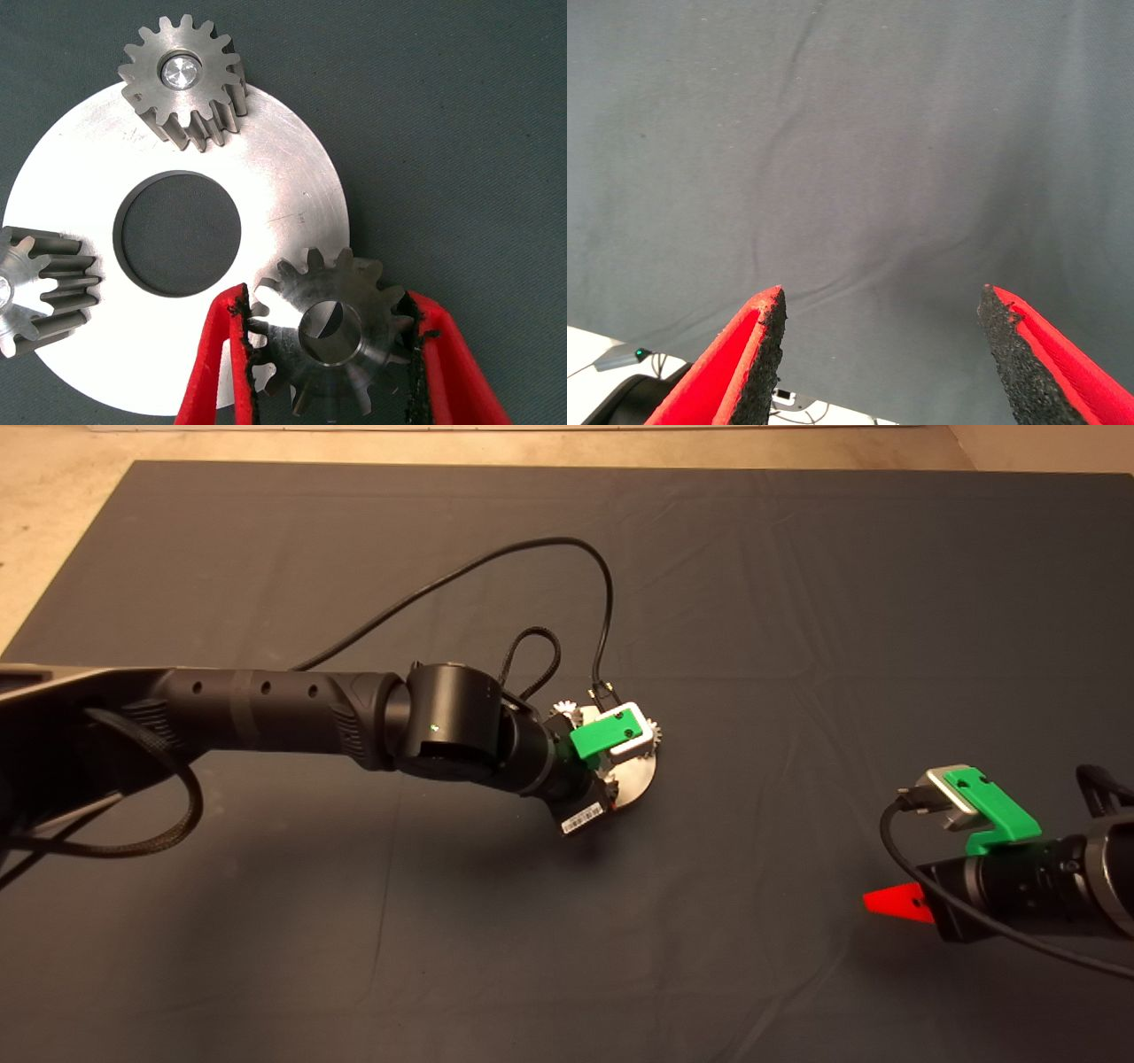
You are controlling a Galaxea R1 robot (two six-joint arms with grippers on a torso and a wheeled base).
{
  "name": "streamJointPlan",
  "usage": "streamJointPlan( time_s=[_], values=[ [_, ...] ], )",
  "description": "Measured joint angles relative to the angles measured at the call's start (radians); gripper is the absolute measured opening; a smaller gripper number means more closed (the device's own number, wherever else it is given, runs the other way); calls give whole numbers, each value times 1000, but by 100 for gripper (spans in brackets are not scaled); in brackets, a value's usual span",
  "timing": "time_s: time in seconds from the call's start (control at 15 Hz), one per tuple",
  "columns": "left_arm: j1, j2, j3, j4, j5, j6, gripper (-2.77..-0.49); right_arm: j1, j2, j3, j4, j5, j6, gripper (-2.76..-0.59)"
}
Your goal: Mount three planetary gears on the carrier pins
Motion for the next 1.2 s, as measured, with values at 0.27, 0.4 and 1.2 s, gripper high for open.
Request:
streamJointPlan(
  time_s=[0.27, 0.4, 1.2],
  values=[
    [-1, 0, 0, 0, 1, 6, -261, 0, 0, 0, 0, 7, 0, -175],
    [-6, 0, -2, 0, 13, 6, -261, 0, 0, 0, 0, 8, 0, -175],
    [-9, 0, -7, 0, 21, 6, -261, 0, -2, 0, 0, 8, 0, -175]
  ],
)
